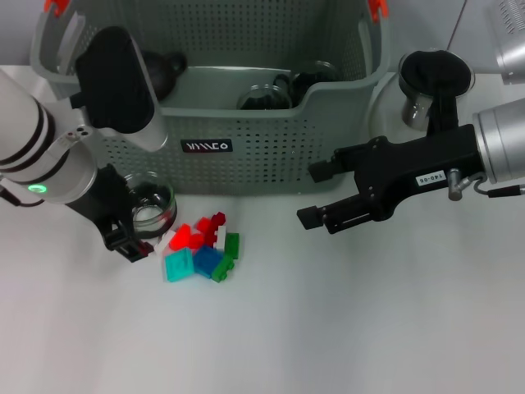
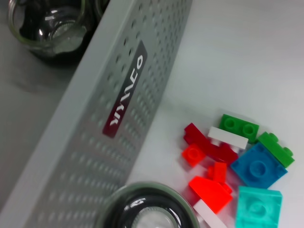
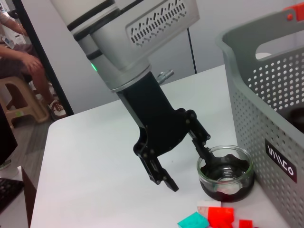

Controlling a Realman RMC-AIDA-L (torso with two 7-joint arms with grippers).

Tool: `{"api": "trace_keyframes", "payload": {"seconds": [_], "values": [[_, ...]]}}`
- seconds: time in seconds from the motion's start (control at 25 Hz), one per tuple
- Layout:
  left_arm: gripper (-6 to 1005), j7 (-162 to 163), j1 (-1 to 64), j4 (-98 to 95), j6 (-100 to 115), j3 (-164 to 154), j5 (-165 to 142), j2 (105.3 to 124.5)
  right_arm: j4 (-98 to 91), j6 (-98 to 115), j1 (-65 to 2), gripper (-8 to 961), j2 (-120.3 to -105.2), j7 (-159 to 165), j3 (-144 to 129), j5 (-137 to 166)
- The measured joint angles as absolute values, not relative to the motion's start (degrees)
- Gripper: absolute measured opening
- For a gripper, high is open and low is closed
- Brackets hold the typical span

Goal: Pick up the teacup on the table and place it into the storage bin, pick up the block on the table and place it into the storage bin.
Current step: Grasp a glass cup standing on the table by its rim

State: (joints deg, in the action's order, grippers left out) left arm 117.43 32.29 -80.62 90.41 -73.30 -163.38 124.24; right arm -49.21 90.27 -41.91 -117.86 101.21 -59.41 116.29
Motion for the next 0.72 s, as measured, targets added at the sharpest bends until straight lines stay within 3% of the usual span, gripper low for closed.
{"api": "trace_keyframes", "payload": {"seconds": [0.72], "values": [[769, 116.01, 33.66, -74.25, 84.27, -74.88, -163.65, 124.01, -49.13, 90.33, -41.65, 881, -118.12, 101.26, -59.41, 116.18]]}}
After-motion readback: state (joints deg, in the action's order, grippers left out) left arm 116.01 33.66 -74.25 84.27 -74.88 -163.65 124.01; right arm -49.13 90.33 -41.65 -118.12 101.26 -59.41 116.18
